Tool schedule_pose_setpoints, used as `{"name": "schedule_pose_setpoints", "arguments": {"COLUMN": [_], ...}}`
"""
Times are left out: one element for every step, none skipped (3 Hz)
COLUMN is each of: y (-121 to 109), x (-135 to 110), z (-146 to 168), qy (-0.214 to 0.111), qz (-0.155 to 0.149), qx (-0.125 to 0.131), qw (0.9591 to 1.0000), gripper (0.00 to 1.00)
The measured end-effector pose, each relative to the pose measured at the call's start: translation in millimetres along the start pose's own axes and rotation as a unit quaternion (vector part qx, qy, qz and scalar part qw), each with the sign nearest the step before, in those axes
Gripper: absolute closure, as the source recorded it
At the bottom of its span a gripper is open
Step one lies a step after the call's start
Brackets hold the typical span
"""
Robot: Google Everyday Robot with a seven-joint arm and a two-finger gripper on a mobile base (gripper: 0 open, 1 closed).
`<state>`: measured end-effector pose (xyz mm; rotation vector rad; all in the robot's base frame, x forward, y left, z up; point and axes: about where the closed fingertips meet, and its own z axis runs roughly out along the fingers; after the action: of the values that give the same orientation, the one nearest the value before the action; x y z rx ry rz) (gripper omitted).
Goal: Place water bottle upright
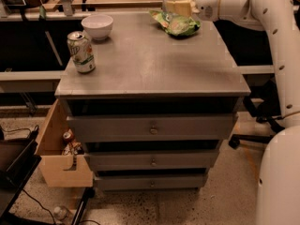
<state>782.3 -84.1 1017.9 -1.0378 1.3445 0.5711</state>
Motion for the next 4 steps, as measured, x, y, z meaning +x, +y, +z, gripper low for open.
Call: {"name": "schedule_pose_setpoints", "arguments": {"y": [9.6, 27.7, 28.8, 29.7], "x": [6.8, 25.9, 27.1, 29.1], "z": [13.4, 35.5, 37.3, 40.1], "qy": [-0.03, -0.054, -0.055, -0.06], "qz": [0.018, 0.054, 0.056, 0.061], "qx": [0.001, -0.004, -0.005, -0.004], "qw": [0.9994, 0.9971, 0.9969, 0.9963], "gripper": [1.0, 1.0, 1.0, 1.0]}}
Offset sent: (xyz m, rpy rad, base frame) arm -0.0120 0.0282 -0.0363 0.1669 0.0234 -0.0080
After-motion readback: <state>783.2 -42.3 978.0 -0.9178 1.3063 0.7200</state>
